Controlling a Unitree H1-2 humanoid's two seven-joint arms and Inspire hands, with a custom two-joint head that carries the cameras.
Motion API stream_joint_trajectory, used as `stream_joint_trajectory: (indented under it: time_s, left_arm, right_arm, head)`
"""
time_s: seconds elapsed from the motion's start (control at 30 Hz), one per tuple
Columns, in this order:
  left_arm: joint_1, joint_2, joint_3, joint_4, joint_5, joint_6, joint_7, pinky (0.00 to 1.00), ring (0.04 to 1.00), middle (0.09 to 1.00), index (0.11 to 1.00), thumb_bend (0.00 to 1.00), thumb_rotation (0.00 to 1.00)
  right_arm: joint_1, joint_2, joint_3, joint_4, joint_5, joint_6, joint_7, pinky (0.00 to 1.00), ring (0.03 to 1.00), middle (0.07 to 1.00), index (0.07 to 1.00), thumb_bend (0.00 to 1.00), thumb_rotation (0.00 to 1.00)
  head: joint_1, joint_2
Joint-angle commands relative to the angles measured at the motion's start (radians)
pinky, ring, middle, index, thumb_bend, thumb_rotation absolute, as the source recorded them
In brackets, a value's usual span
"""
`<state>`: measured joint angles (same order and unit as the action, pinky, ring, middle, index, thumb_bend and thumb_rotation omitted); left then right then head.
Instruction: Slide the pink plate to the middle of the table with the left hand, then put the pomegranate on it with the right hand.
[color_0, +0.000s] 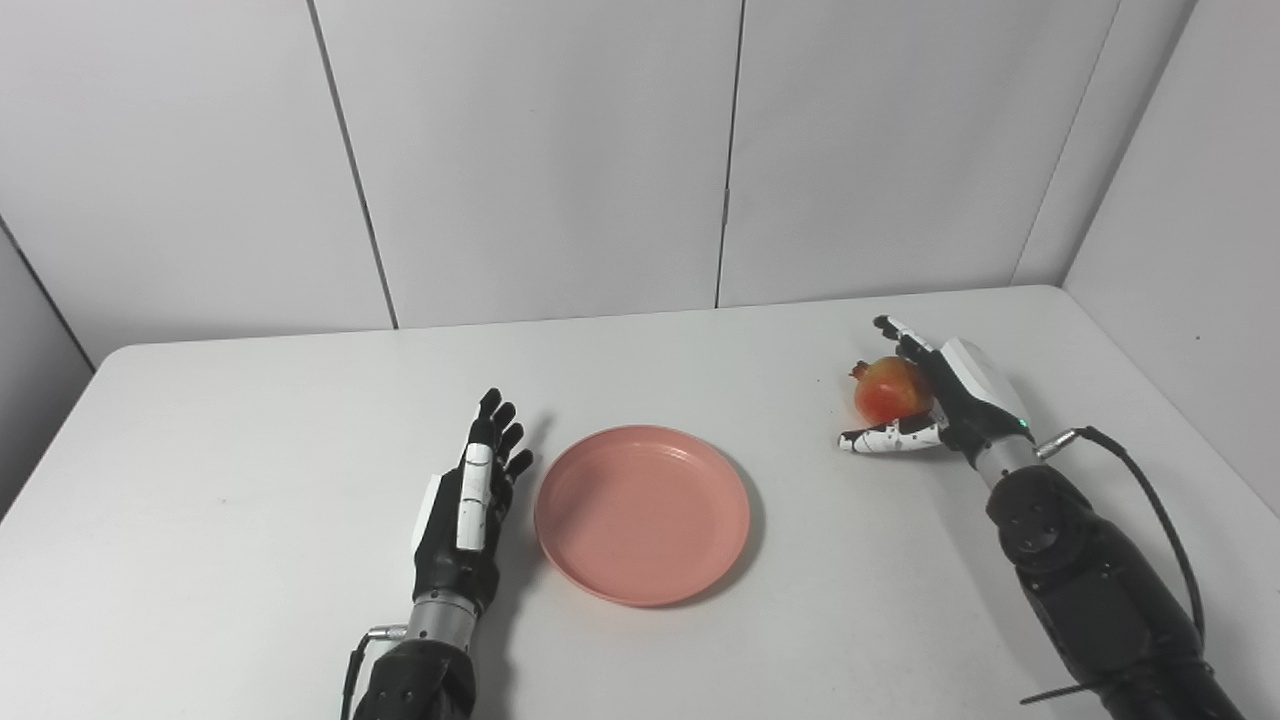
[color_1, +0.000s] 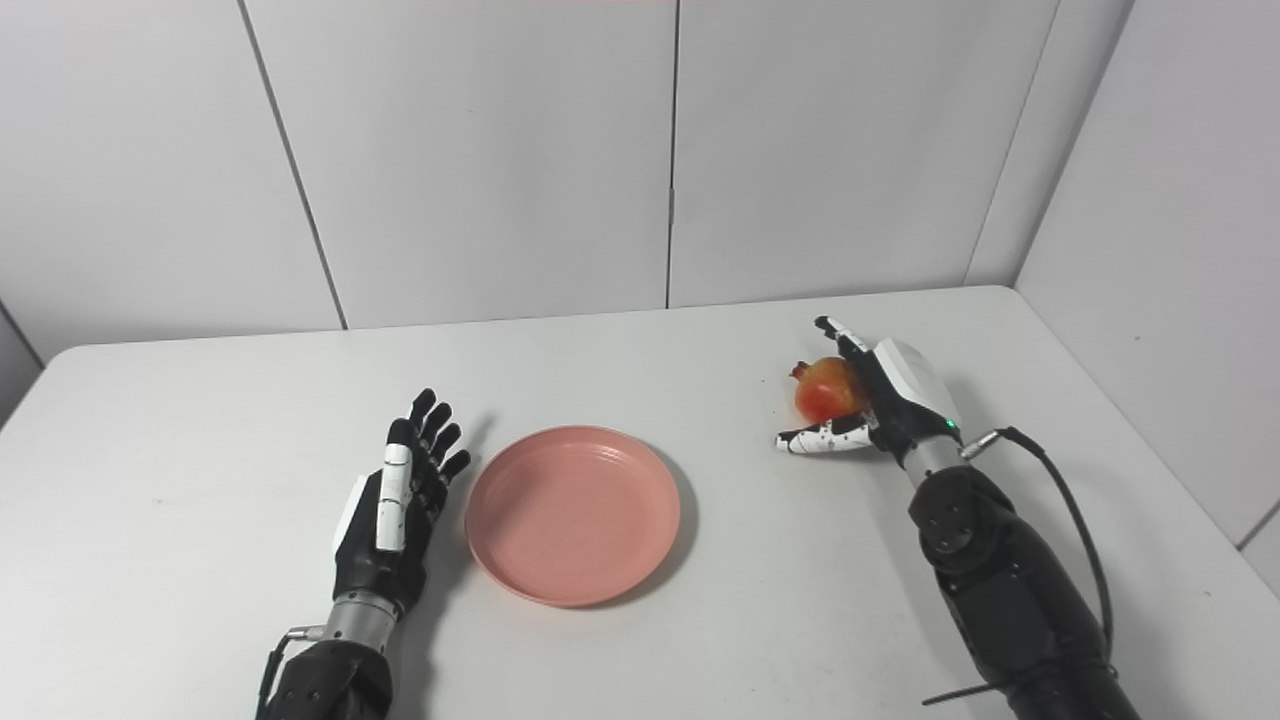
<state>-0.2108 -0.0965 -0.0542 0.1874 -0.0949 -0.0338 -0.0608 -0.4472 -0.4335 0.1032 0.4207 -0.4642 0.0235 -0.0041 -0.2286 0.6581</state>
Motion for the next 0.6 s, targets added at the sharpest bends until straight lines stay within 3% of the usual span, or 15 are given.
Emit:
stream_joint_trajectory:
  time_s: [0.0, 0.3, 0.4, 0.57]
  left_arm:
    - [-0.015, -0.012, -0.007, -0.034, 0.007, -0.029, -0.002, 0.95, 0.984, 1.0, 0.979, 0.66, 1.0]
    - [-0.015, -0.008, -0.013, -0.034, 0.0, -0.029, -0.012, 0.95, 0.984, 1.0, 0.985, 0.67, 1.0]
    - [-0.016, -0.009, -0.012, -0.034, -0.012, -0.029, -0.019, 0.96, 0.985, 1.0, 0.984, 0.67, 0.99]
    - [-0.017, -0.012, -0.012, -0.032, -0.007, -0.028, -0.01, 0.95, 0.982, 1.0, 0.98, 0.68, 0.98]
  right_arm:
    - [-0.052, -0.023, -0.006, -0.01, -0.006, -0.019, -0.024, 0.75, 0.835, 0.859, 0.863, 0.93, 0.14]
    - [-0.045, -0.017, -0.011, 0.004, -0.026, -0.022, -0.075, 0.73, 0.805, 0.819, 0.811, 0.8, 0.01]
    - [-0.047, -0.015, -0.009, 0.014, -0.047, -0.031, -0.115, 0.69, 0.767, 0.788, 0.774, 0.74, 0.0]
    - [-0.051, -0.005, -0.014, 0.055, -0.064, -0.102, -0.224, 0.55, 0.636, 0.686, 0.694, 0.66, 0.0]
  head:
    - [0.001, -0.001]
    - [0.0, 0.003]
    - [0.0, 0.005]
    - [-0.001, 0.006]
